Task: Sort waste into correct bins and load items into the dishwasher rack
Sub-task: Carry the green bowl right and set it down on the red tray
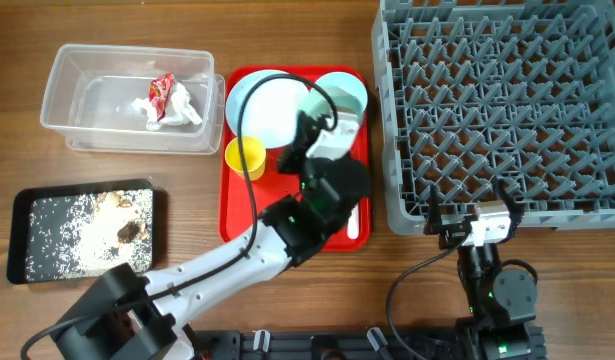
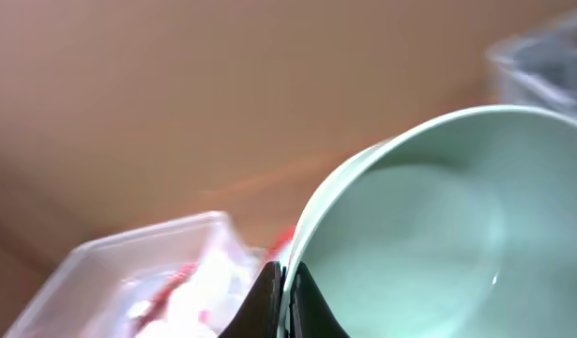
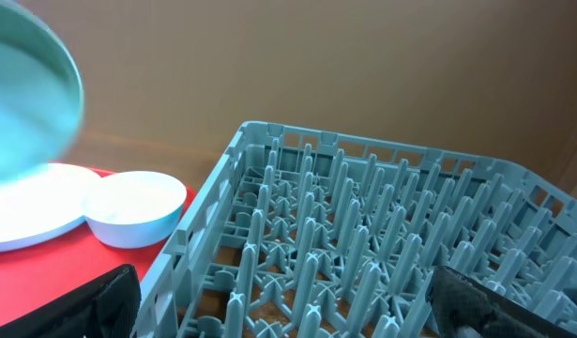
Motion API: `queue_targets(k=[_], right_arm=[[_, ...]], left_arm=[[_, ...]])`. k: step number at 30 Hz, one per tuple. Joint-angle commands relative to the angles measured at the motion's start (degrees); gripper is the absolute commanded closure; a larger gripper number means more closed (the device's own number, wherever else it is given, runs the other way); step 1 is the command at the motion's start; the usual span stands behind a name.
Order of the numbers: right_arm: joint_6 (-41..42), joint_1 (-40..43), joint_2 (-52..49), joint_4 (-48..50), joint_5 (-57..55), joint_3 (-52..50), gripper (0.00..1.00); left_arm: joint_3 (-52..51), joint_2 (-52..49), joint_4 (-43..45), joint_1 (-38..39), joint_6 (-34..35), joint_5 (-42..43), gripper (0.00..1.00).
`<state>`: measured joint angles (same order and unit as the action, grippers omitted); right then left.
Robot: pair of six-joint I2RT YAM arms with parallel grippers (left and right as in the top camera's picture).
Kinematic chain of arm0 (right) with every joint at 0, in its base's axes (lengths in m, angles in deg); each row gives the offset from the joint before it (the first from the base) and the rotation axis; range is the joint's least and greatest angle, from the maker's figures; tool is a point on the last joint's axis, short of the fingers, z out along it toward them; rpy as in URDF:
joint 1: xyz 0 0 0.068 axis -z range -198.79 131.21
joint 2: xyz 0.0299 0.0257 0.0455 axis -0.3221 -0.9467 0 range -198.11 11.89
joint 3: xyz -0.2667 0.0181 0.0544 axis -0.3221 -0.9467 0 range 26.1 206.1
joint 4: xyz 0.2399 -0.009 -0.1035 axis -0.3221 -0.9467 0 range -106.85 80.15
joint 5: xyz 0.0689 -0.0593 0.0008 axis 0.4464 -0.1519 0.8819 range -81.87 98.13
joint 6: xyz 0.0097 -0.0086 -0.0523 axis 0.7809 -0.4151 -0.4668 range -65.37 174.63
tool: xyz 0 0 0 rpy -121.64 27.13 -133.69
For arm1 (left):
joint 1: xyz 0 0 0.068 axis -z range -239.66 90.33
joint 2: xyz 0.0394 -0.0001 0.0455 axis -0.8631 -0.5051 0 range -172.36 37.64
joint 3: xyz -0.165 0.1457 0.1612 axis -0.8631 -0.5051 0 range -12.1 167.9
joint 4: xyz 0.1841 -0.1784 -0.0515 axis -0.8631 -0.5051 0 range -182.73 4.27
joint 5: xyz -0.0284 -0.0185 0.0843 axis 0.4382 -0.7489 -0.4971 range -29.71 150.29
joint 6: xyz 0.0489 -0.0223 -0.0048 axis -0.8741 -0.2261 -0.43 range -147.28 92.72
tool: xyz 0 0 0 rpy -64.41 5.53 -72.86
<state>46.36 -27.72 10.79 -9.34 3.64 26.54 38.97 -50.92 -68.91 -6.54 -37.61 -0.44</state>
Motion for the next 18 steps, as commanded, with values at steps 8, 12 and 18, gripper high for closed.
queue_targets(k=[8,12,18], right_arm=[[-0.6,-0.2,0.4,0.2,0.8,-0.1,0.0],[-0.7,-0.2,0.4,0.2,0.8,-0.1,0.0],[-0.6,-0.2,0.4,0.2,0.8,-0.1,0.0]], left_arm=[[4.8,3.4,-23.8,-4.1,16.4,30.6,0.96],[9.9,4.7,-34.0,-9.2,17.2,46.2,0.96],[13.1,6.5,-48.9,-12.5,23.1,53.5,0.96]])
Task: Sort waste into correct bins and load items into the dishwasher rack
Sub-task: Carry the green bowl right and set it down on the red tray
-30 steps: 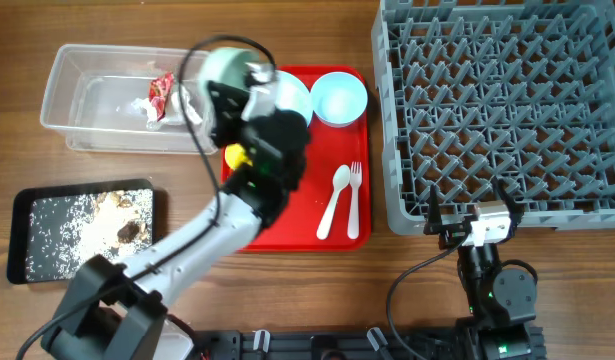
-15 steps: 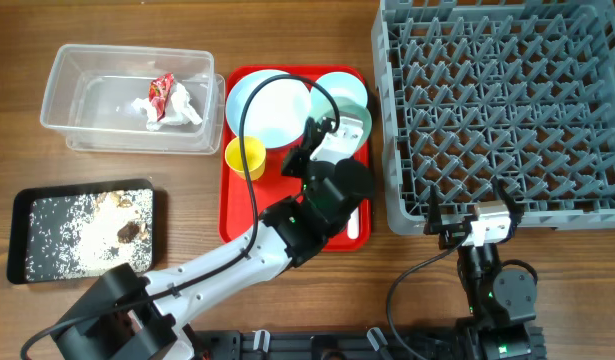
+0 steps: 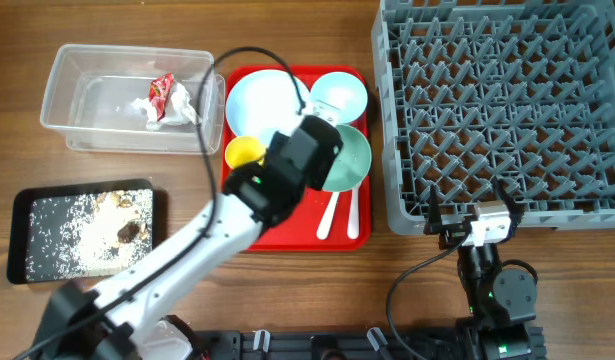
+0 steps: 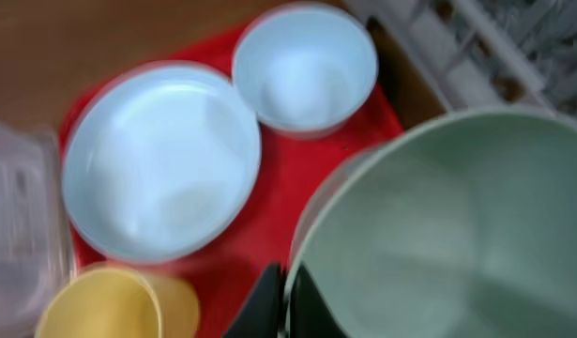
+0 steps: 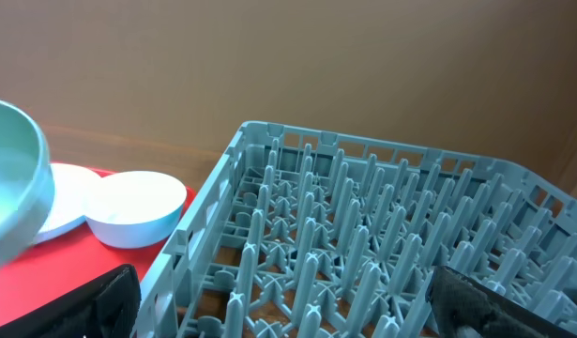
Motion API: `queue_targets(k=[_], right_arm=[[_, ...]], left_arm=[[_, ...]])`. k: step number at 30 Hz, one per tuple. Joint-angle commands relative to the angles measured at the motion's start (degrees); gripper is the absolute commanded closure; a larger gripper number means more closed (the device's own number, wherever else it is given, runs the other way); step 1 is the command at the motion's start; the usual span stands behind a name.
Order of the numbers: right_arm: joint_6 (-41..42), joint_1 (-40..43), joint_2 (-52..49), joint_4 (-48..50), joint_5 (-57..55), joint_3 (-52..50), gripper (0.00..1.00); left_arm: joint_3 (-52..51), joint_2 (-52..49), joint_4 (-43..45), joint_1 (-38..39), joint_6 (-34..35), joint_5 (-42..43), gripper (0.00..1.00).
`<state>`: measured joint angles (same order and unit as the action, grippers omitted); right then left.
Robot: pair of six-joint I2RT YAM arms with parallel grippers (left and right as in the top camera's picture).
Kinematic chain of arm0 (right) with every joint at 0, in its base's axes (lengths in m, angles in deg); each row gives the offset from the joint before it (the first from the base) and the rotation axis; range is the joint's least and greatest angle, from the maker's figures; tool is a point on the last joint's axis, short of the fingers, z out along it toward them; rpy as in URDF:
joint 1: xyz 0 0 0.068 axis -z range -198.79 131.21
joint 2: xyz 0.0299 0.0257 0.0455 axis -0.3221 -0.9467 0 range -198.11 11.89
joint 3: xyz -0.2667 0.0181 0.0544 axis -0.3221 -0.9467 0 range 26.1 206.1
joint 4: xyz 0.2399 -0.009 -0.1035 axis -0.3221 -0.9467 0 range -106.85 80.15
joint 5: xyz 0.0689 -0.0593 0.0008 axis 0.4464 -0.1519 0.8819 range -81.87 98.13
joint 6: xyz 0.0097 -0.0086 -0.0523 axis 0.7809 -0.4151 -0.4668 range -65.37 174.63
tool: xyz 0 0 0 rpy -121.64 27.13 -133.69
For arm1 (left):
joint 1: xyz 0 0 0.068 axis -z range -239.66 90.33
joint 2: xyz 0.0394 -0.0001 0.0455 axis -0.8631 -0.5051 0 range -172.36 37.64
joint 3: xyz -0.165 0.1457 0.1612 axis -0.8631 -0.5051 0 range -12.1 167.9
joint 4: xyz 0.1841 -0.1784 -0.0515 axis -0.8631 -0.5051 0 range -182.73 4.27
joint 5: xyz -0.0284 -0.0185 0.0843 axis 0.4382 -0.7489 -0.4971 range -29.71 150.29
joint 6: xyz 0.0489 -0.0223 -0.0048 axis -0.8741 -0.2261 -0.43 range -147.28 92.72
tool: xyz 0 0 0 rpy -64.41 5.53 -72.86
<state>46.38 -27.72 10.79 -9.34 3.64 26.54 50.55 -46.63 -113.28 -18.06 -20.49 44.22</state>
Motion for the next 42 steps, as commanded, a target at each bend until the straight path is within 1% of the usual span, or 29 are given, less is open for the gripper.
queue_targets(k=[1,4,6,10,25,33,39,40,42], right_arm=[[-0.7,-0.2,0.4,0.2,0.8,-0.1,0.0],[-0.7,-0.2,0.4,0.2,0.8,-0.1,0.0],[-0.7,-0.2,0.4,0.2,0.8,-0.1,0.0],[-0.7,-0.2,0.4,0.2,0.8,-0.1,0.0],[-0.7,-0.2,0.4,0.2,0.8,-0.1,0.0],[-0.7,-0.2,0.4,0.2,0.8,-0.1,0.0],[-0.7,-0.2,0.4,0.2,0.8,-0.1,0.0],[-0.7,-0.2,0.4,0.2,0.8,-0.1,0.0],[-0.7,-0.2,0.4,0.2,0.8,-0.1,0.0]], left_arm=[[1.6,2.6,-7.0,-1.2,7.1,8.8,0.96],[1.6,3.3,-15.0,-1.6,10.7,9.0,0.96],[1.5,3.3,-18.6,-1.6,11.9,9.2,0.96],[0.9,3.3,-22.0,-1.6,13.4,10.1,0.96],[-6.5,3.3,-19.7,-5.8,13.4,10.1,0.96],[-10.8,3.3,-14.8,-9.9,13.4,10.6,0.96],[-12.7,3.3,-12.9,-10.0,13.4,10.5,0.96],[-12.8,3.3,-12.7,-10.0,13.4,10.5,0.94],[-12.9,3.3,-12.5,-10.0,13.4,10.5,0.71]])
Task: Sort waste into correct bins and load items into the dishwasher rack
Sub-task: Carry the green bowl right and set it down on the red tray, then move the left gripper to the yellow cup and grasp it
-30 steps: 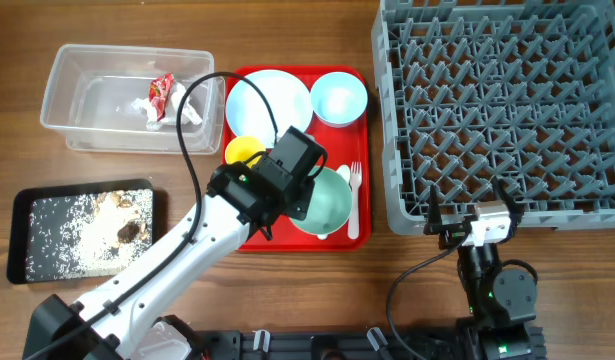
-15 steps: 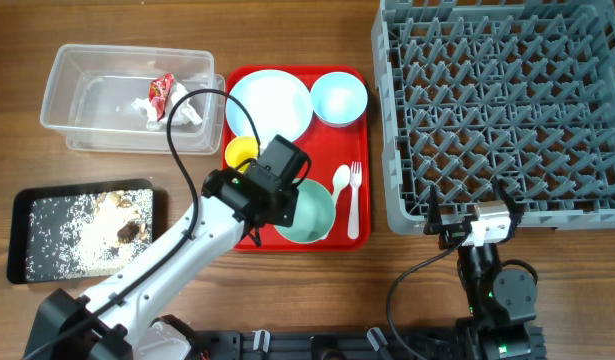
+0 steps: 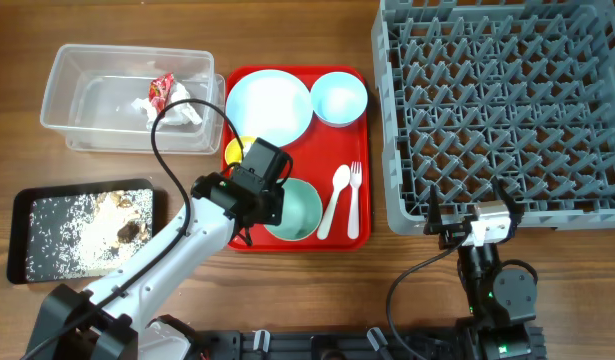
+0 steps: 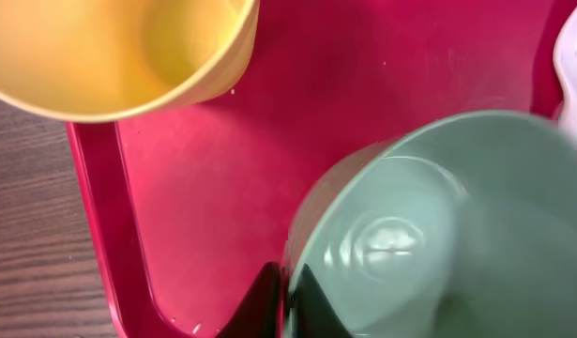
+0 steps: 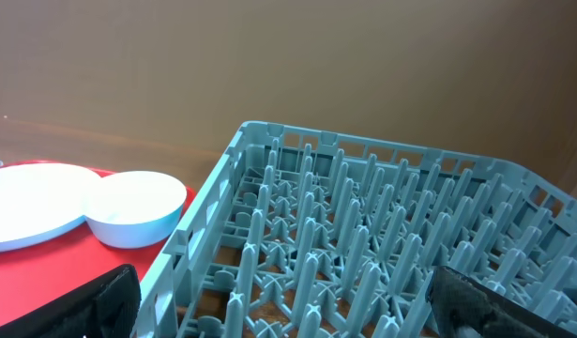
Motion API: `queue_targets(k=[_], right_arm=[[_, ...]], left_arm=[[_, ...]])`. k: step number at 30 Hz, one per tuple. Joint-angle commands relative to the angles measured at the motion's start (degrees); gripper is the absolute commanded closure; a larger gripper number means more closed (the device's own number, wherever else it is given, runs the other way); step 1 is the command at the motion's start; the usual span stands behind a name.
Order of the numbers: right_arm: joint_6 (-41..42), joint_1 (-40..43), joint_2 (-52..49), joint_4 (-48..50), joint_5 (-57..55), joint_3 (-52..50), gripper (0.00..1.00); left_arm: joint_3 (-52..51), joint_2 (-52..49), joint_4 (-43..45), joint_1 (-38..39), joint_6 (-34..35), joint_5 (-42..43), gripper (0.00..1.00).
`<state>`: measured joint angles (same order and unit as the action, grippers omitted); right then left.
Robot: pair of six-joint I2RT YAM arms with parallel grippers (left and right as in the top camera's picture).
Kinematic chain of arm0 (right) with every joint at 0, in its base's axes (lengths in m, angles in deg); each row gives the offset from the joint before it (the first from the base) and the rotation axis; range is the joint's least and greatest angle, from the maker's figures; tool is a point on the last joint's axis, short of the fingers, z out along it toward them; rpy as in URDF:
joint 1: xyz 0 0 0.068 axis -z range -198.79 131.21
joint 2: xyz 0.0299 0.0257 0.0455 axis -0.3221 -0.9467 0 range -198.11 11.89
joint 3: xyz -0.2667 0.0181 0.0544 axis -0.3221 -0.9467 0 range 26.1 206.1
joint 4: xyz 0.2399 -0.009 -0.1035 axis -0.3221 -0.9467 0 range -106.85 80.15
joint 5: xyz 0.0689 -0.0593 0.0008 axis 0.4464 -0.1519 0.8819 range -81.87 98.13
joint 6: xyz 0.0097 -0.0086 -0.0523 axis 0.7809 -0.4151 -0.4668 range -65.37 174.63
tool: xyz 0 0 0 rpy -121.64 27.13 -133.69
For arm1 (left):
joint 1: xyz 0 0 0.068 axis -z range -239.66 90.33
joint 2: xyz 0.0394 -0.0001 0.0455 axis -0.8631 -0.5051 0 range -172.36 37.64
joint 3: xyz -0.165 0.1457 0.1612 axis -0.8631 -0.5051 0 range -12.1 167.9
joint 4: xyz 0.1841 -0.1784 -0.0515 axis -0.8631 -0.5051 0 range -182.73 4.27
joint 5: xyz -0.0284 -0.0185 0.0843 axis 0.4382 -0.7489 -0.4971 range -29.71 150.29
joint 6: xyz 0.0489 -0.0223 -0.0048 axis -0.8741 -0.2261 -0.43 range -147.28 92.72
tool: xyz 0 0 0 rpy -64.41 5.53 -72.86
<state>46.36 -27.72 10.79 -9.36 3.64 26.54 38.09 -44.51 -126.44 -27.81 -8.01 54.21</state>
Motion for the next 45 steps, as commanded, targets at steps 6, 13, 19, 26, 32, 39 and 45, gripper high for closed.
queue_targets(k=[6,13,19,26,32,39,45], right_arm=[[-0.6,-0.2,0.4,0.3,0.8,-0.1,0.0],[-0.7,-0.2,0.4,0.3,0.8,-0.1,0.0],[-0.6,-0.2,0.4,0.3,0.8,-0.1,0.0],[-0.7,-0.2,0.4,0.3,0.8,-0.1,0.0],[-0.6,-0.2,0.4,0.3,0.8,-0.1,0.0],[-0.6,-0.2,0.4,0.3,0.8,-0.1,0.0],[-0.7,-0.2,0.4,0.3,0.8,-0.1,0.0]], left_arm=[[-0.4,1.2,1.0,-0.3,0.9,0.5,0.53],[2.5,8.8,-2.9,-0.3,0.9,-0.5,0.6],[4.5,21.7,-3.0,-1.6,1.0,-8.2,0.46],[4.5,19.6,-2.7,-14.8,0.1,-2.2,0.5],[4.5,7.5,2.4,-19.9,-1.0,5.0,0.52],[4.5,-2.4,9.3,-19.9,-0.1,10.8,0.51],[4.5,-6.1,11.2,-19.9,0.7,10.8,0.53]])
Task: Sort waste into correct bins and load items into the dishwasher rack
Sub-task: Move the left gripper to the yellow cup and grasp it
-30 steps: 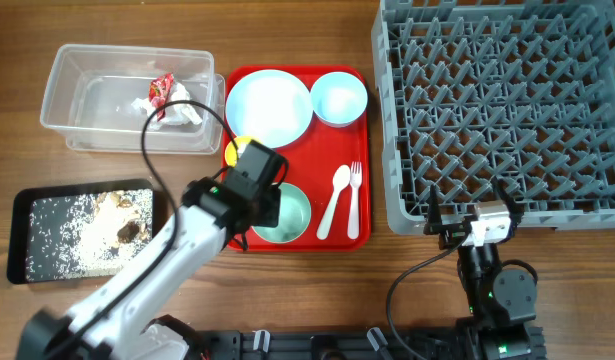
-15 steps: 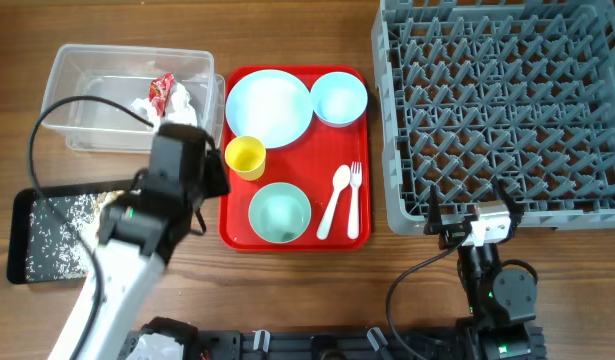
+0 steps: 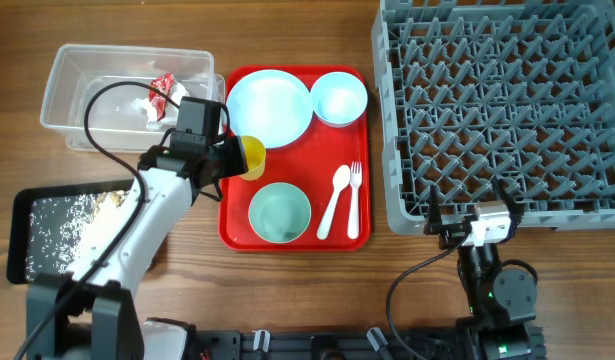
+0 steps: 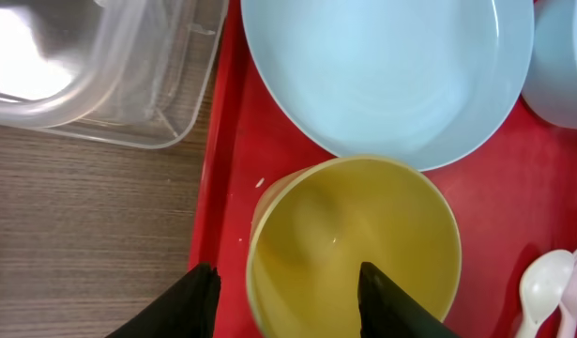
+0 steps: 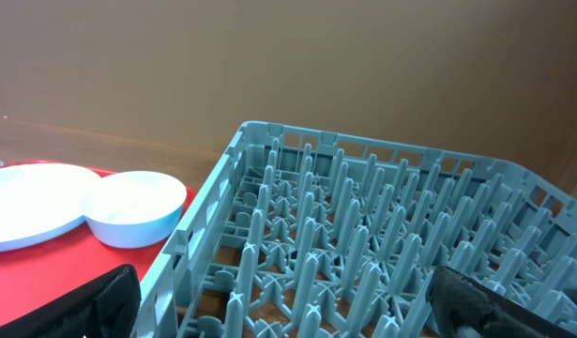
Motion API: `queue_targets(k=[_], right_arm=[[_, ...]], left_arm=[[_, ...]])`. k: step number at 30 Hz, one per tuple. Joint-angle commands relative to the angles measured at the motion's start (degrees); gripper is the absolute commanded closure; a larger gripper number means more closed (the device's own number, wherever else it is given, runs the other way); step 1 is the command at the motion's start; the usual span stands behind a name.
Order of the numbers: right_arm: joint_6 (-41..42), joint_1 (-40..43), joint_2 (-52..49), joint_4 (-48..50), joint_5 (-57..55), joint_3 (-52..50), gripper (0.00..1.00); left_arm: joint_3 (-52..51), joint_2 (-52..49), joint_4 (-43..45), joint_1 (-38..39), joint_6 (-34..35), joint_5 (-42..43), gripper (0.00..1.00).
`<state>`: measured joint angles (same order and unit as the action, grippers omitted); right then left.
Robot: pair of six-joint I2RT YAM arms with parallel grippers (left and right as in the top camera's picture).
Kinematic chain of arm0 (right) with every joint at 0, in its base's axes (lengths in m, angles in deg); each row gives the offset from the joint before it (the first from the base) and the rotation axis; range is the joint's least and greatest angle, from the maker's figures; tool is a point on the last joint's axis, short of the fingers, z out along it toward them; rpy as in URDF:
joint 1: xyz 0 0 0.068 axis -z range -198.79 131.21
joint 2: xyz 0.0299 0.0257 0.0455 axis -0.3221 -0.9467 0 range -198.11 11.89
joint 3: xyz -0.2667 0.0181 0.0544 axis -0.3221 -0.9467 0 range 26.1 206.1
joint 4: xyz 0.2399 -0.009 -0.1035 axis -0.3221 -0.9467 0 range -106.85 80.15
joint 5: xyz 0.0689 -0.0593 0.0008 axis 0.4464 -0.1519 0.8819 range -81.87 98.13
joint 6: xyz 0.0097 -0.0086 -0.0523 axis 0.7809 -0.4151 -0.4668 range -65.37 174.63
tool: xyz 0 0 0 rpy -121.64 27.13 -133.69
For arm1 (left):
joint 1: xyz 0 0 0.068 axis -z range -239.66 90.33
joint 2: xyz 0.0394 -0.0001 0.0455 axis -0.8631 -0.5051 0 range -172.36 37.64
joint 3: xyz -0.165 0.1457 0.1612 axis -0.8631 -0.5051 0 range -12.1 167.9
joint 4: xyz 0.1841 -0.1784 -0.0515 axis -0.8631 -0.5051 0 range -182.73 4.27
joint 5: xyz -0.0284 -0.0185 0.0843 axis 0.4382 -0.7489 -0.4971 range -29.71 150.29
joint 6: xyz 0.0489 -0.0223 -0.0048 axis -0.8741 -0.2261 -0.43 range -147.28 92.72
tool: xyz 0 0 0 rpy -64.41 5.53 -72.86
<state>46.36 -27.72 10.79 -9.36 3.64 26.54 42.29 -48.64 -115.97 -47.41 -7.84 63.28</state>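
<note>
A yellow cup (image 4: 354, 244) stands at the left edge of the red tray (image 3: 359, 160). My left gripper (image 4: 288, 305) hangs open just over it, one finger (image 4: 189, 305) outside the cup's left wall and the other over its inside. A green bowl (image 3: 279, 213) sits upright at the tray's front. A pale blue plate (image 3: 270, 105), a small blue bowl (image 3: 339, 97), a white spoon (image 3: 337, 200) and a fork (image 3: 354, 195) also lie on the tray. My right gripper (image 5: 293, 310) rests open at the grey dishwasher rack's (image 3: 502, 110) near edge.
A clear plastic bin (image 3: 87, 100) holding crumpled wrappers (image 3: 167, 95) stands left of the tray. A black tray (image 3: 47, 240) with food scraps lies at the front left. My left arm crosses above that black tray.
My left gripper has let go of the green bowl, which now rests at the tray's front. It has moved left and back and stands open over the yellow cup. The right arm is unchanged.
My left gripper first held the green bowl by its rim, tilted, high over the tray's back. Then the bowl was over the tray's right middle, then low at the tray's front. Now the bowl sits free there and the gripper is at the cup.
</note>
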Motion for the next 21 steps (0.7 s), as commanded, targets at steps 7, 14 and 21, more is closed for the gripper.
queue_targets(k=[7,14,21], right_arm=[[-0.7,-0.2,0.4,0.3,0.8,-0.1,0.0],[-0.7,-0.2,0.4,0.3,0.8,-0.1,0.0],[-0.7,-0.2,0.4,0.3,0.8,-0.1,0.0]], left_arm=[[0.3,-4.8,1.0,-0.3,0.5,0.1,0.66],[0.5,-5.8,1.8,-0.3,1.0,0.0,0.96],[8.7,-1.4,-5.6,-0.3,0.9,0.0,0.96]])
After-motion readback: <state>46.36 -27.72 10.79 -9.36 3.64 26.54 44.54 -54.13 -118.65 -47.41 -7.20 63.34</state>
